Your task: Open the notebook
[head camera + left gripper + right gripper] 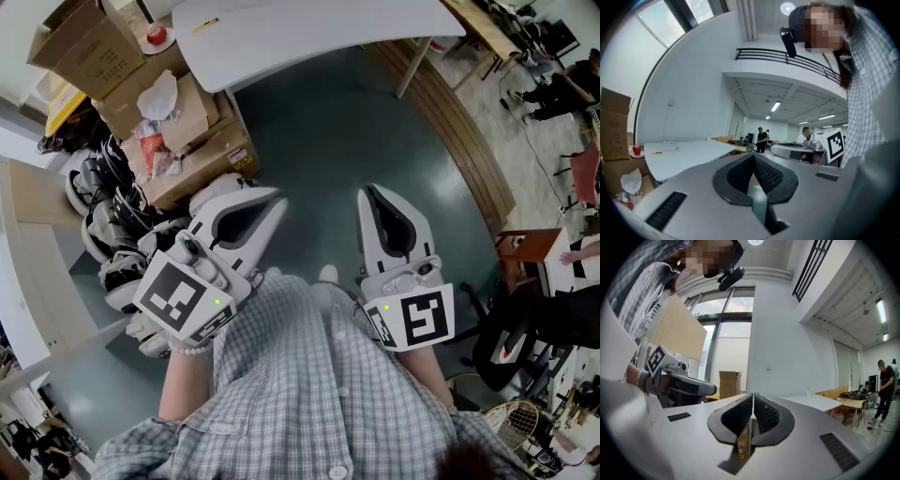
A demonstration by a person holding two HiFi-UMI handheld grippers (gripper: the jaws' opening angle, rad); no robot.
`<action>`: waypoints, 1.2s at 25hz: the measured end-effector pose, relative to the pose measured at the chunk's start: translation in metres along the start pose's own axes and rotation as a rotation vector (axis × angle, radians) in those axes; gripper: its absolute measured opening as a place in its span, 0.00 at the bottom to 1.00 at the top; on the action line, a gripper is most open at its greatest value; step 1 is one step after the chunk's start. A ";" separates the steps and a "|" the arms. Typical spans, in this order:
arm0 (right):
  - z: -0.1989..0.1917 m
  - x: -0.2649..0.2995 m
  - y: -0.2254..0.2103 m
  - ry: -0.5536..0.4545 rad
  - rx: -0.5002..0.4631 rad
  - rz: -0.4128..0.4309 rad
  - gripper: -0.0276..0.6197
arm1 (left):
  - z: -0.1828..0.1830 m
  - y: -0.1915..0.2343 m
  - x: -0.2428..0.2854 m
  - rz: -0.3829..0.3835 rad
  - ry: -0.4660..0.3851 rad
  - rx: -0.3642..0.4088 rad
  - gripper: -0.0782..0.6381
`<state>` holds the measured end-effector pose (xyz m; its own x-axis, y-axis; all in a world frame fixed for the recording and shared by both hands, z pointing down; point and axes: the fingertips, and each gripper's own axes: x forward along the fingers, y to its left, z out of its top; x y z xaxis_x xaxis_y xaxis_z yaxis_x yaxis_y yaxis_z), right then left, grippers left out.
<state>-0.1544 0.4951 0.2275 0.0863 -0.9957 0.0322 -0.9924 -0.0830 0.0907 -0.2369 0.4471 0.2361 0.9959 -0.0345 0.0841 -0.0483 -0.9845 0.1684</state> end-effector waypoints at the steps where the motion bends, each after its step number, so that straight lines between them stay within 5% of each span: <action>1: 0.000 -0.001 0.000 0.000 0.000 -0.001 0.08 | 0.000 -0.001 0.000 0.000 0.000 0.000 0.12; 30: 0.002 0.007 0.033 0.006 -0.021 -0.108 0.08 | 0.001 0.020 -0.033 -0.069 -0.012 0.027 0.12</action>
<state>-0.1863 0.4850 0.2287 0.1935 -0.9807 0.0271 -0.9753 -0.1892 0.1144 -0.2705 0.4282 0.2356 0.9976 0.0321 0.0614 0.0228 -0.9890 0.1464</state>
